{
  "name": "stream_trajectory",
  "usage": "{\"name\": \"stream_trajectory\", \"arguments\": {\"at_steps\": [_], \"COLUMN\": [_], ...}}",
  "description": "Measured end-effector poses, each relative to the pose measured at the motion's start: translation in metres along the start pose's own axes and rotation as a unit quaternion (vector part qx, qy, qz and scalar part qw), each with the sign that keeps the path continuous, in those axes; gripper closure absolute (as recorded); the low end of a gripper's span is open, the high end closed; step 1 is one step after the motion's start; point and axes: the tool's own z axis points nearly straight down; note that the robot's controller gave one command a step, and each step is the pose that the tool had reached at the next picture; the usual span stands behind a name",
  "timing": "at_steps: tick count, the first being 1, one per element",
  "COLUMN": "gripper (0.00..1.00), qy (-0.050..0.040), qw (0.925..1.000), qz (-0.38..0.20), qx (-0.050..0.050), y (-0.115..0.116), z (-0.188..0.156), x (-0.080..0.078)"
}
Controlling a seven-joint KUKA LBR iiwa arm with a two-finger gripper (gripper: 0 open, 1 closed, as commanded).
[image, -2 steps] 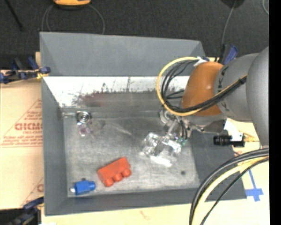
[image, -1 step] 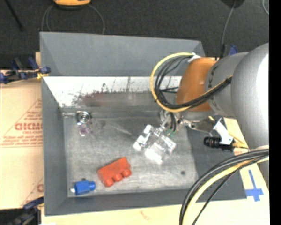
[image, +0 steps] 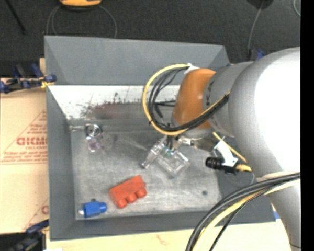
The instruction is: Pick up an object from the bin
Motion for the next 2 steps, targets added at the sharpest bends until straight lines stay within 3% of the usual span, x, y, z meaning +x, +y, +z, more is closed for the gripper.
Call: {"name": "stream_trajectory", "arguments": {"at_steps": [1,2], "gripper": [1.0,1.0], "qy": [-0.001,0.0059], "qw": [1.0,1.0], "qz": [-0.001,-0.003], "qx": [-0.002,0.003], "y": [0.0,0.0], "z": [-0.002,-0.017], "x": [-0.002,-0.004]}}
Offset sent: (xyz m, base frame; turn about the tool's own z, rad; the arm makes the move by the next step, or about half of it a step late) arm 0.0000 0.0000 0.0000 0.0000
